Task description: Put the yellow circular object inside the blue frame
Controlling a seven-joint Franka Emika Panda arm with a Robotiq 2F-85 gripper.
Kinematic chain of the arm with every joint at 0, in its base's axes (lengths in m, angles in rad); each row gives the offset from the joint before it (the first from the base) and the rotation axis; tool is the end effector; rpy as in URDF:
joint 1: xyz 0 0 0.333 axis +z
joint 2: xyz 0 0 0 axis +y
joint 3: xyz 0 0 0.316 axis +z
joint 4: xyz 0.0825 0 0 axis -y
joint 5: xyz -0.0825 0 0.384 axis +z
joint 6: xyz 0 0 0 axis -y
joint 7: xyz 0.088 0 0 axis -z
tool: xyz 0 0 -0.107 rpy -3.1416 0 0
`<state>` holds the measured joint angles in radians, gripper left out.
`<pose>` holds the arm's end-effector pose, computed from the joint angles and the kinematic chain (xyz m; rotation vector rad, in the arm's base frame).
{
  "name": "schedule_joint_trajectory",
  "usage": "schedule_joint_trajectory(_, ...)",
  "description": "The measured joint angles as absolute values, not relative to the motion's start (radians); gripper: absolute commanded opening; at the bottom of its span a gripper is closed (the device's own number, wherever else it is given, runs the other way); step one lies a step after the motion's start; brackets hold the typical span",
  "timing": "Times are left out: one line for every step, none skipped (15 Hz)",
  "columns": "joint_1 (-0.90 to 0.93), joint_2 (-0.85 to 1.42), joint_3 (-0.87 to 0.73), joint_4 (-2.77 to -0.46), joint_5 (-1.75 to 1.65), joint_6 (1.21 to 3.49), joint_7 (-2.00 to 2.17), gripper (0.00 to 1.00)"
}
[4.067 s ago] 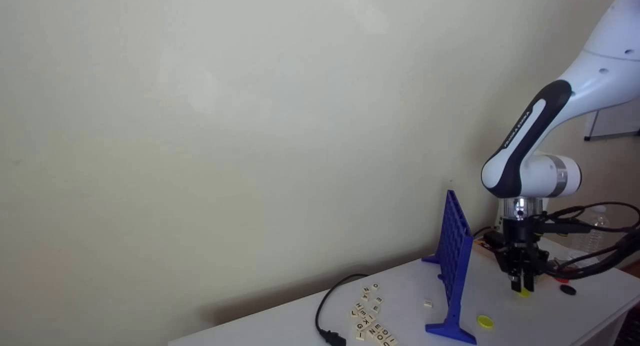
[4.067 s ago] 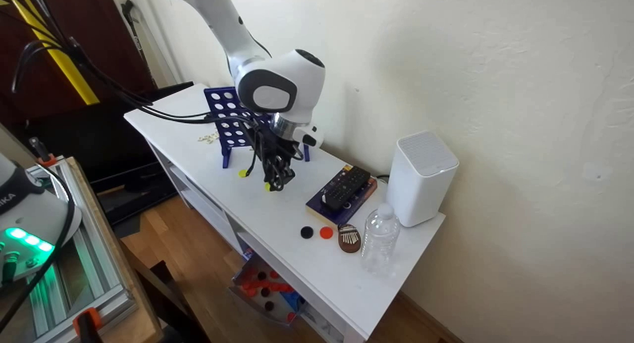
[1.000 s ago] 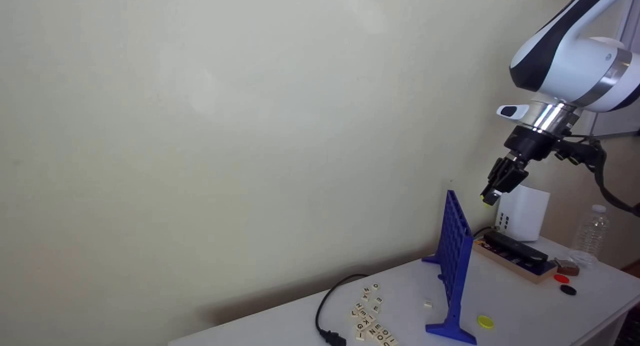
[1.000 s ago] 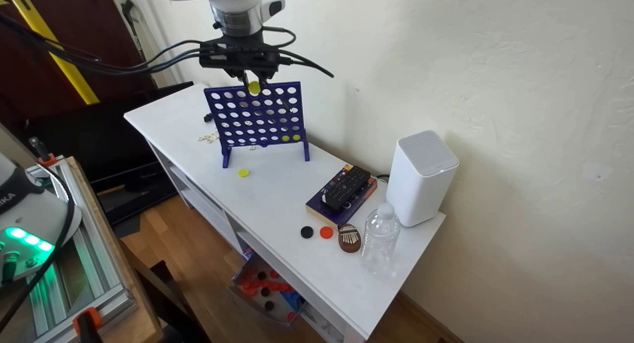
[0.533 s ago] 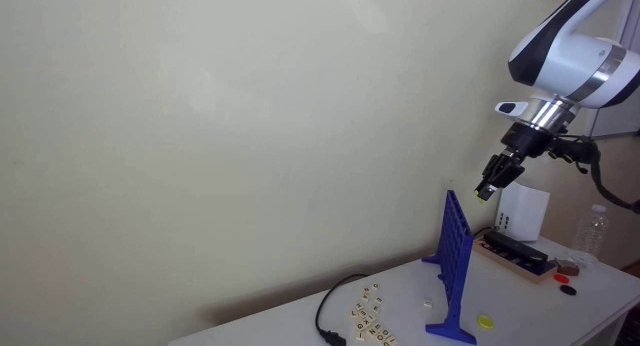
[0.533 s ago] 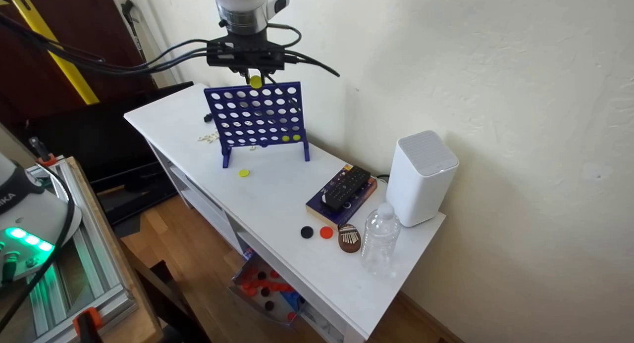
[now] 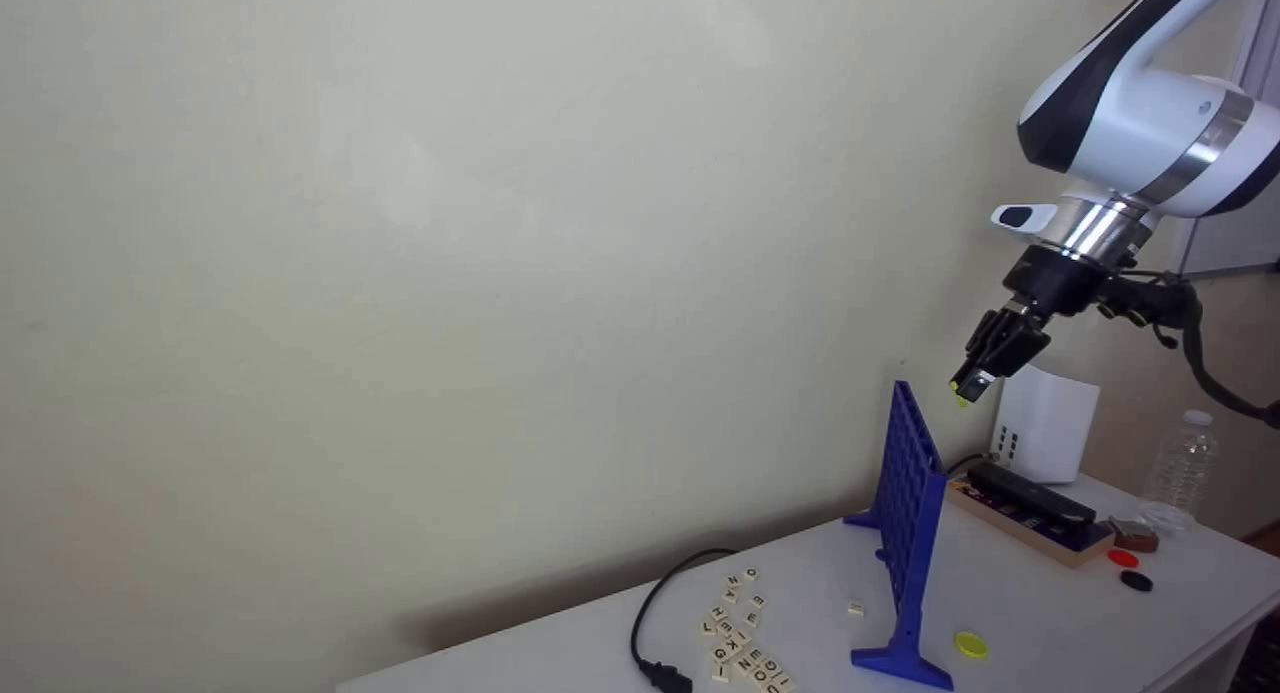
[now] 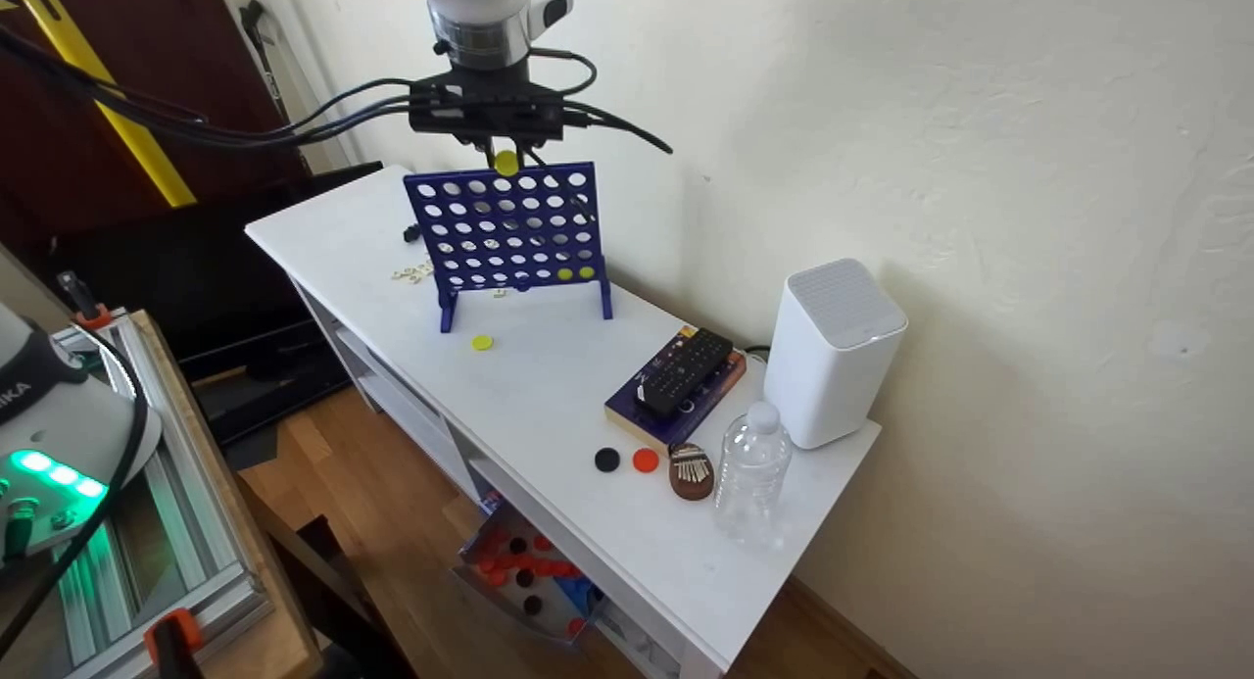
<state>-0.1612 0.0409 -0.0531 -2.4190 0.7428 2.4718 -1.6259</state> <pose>0.4785 -0.1060 0.2928 -2.5915 -1.1291 -0.5321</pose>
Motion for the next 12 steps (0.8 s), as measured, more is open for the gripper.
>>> schedule_joint_trajectory(-0.161,0.041,-0.053,-2.419,0.744,2.472,-1.628,0.09)
schedule_joint_trajectory(-0.161,0.041,-0.054,-2.419,0.746,2.472,-1.636,0.09)
schedule_joint_trajectory(-0.161,0.041,-0.054,-2.419,0.749,2.472,-1.645,0.09)
schedule_joint_trajectory(-0.161,0.041,-0.054,-2.419,0.756,2.472,-1.658,0.09)
schedule_joint_trajectory(-0.161,0.041,-0.055,-2.419,0.769,2.472,-1.672,0.09)
schedule_joint_trajectory(-0.161,0.041,-0.055,-2.419,0.784,2.472,-1.690,0.09)
schedule_joint_trajectory(-0.161,0.041,-0.055,-2.419,0.796,2.472,-1.706,0.09)
schedule_joint_trajectory(-0.161,0.041,-0.055,-2.419,0.811,2.472,-1.724,0.09)
schedule_joint_trajectory(-0.161,0.042,-0.055,-2.419,0.825,2.472,-1.741,0.09)
schedule_joint_trajectory(-0.161,0.043,-0.055,-2.419,0.835,2.472,-1.754,0.09)
schedule_joint_trajectory(-0.161,0.045,-0.056,-2.419,0.848,2.472,-1.769,0.09)
schedule_joint_trajectory(-0.161,0.047,-0.056,-2.419,0.861,2.472,-1.784,0.09)
